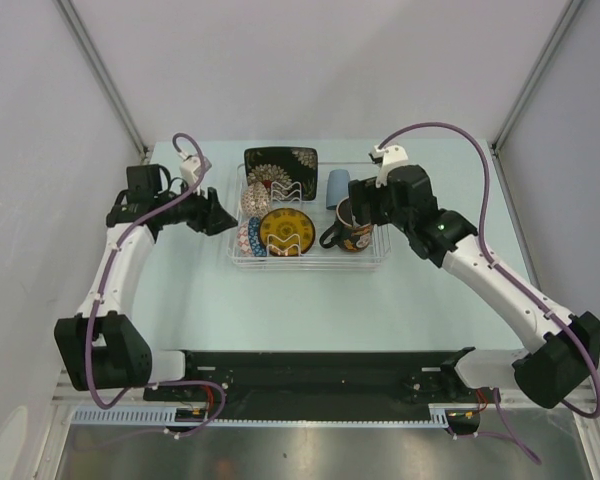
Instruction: Load the mixed dishes into the dish rack
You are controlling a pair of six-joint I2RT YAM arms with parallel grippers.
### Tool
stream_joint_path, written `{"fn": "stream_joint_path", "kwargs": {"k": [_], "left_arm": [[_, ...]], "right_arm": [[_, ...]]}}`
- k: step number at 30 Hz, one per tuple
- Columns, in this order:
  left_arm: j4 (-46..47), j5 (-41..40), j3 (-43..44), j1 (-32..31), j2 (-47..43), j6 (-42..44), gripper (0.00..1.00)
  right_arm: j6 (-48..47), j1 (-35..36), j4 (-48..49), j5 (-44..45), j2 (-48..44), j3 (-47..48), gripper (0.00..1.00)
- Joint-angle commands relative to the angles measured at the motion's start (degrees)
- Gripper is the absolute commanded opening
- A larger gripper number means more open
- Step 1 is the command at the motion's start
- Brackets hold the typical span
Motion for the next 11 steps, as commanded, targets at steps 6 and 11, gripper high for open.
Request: {"fn": "stream_joint_path", "kwargs": {"k": [6, 11], "left_arm": [[2.83, -1.44, 2.91, -1.94, -1.56, -3.89, 0.66], [2.83, -1.88, 2.91, -1.85, -2.09, -4.15, 0.66]], "right_arm": [[8.84, 1.24, -3.57, 2.39, -2.9, -0.98, 1.0], [8.23, 2.12, -3.39, 3.01, -3.07, -0.9, 1.0]]}}
